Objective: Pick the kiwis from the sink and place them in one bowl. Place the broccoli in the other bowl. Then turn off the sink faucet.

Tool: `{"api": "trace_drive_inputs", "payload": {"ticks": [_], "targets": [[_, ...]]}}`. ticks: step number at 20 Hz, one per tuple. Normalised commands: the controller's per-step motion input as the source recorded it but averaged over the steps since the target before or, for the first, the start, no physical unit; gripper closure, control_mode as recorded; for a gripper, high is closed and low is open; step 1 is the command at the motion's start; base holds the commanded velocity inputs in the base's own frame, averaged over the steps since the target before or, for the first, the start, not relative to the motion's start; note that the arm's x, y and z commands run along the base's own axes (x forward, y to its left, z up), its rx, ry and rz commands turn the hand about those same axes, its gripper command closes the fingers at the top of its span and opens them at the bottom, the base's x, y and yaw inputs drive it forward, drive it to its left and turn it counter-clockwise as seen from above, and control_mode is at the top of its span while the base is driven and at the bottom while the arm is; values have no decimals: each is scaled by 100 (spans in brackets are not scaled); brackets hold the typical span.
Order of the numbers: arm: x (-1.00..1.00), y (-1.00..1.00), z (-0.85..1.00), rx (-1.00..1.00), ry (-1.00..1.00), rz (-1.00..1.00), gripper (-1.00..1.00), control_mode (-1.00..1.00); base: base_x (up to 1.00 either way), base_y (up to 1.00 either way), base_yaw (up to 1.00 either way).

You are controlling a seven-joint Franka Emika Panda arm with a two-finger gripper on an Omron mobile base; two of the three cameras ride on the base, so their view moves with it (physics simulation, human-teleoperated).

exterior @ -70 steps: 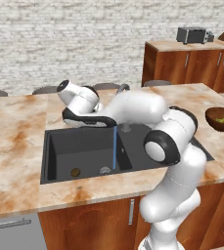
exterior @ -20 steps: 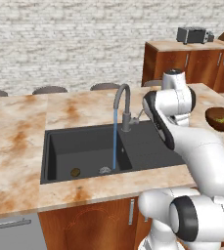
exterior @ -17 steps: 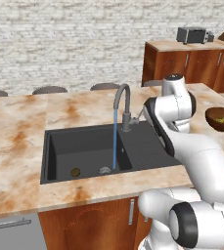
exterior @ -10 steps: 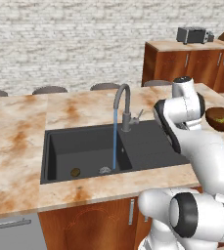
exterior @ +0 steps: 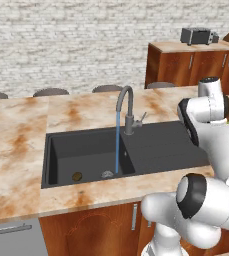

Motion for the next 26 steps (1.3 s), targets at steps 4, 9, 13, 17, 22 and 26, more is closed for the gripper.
{"api": "trace_drive_inputs", "payload": {"ticks": [4,9,13,17,22,26], "targets": [[0,-62,13,0,0,-6,100,-100,0,0,0],[0,-62,8,0,0,-5,100,-100,0,0,0],[0,-55,0,0,0,-2,100,-100,0,0,0],[0,-41,-9,0,0,0,100,-100,0,0,0],[0,-27,-12,0,0,0,100,-100,0,0,0],[-2,-35,-17,0,0,0,100,-100,0,0,0]]}}
